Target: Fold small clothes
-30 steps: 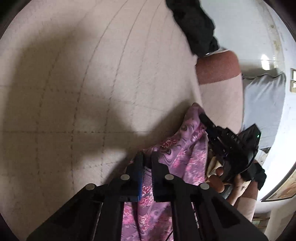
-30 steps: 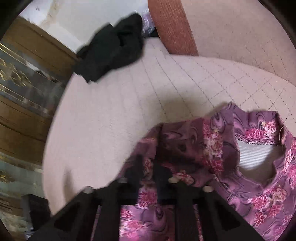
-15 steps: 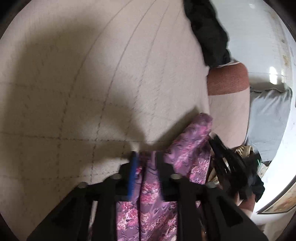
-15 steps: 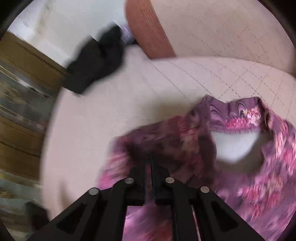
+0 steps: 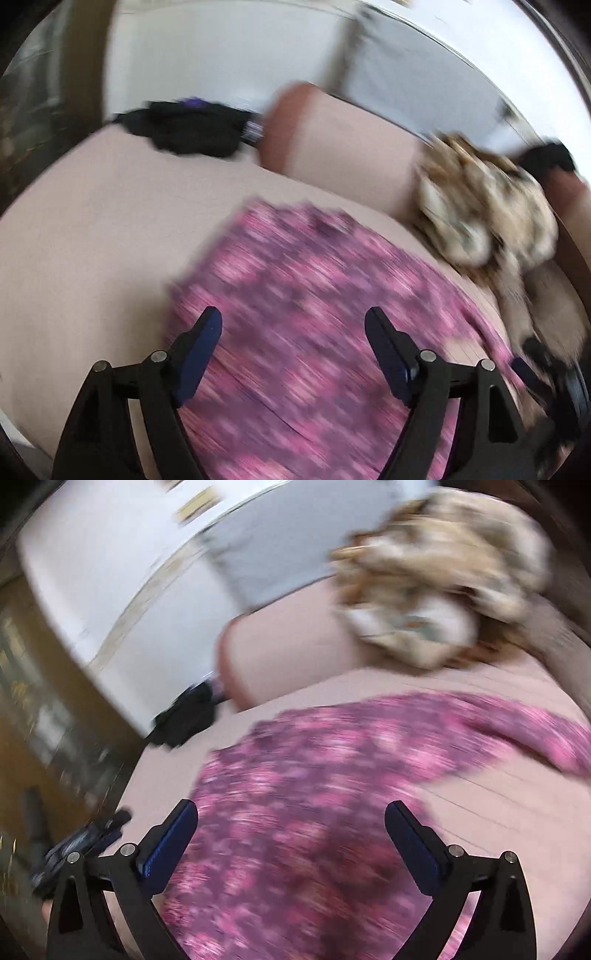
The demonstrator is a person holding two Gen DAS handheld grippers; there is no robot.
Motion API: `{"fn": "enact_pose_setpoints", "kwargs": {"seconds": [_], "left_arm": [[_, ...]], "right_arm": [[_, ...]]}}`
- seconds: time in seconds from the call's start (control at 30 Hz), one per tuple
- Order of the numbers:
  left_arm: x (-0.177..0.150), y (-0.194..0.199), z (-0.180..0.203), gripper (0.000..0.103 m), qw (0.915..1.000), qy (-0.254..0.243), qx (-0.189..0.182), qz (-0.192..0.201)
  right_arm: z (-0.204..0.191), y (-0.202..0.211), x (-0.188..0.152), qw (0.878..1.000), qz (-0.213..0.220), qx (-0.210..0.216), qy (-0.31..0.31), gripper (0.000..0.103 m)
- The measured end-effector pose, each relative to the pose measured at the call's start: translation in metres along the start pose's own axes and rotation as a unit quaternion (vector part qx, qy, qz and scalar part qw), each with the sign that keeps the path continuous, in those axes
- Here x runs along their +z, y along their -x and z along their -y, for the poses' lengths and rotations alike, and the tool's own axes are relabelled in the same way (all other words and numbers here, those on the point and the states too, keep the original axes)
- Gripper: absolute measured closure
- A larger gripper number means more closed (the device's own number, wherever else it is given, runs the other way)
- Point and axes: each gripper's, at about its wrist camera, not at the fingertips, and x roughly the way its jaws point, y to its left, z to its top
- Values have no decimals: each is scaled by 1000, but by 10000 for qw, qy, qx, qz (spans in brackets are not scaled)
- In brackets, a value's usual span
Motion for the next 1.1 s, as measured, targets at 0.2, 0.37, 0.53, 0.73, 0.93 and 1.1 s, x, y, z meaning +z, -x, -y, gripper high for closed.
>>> {"fn": "enact_pose_setpoints", "kwargs": {"seconds": [0.2,0.37,0.53,0.73,0.93,1.1], "left_arm": [[-36,24,92,24,9964,-465,-592,-391],[-53,23,144,24,9933,-568,-801,-609],[-66,2,177,24,9896,-732,-833,-912],[-74,-14,193,24,9879,-748,-853,-1057],[-77,-20,188,24,9879,-692,-817,-1123],[-76,-15,176,24,9894,-531,-845,-1059]], "right_arm": [[88,72,31,9936,329,-212,-1058,0],[183,112,39,9750,538,-489,-2101,0],[287,110,14,9310,592,-935,-3478,15],[346,77,1,8959,234,-1013,-4320,30],[356,60,17,8978,352,-1529,-4116,66],[342,73,31,9139,820,-1542,-3664,86]]}}
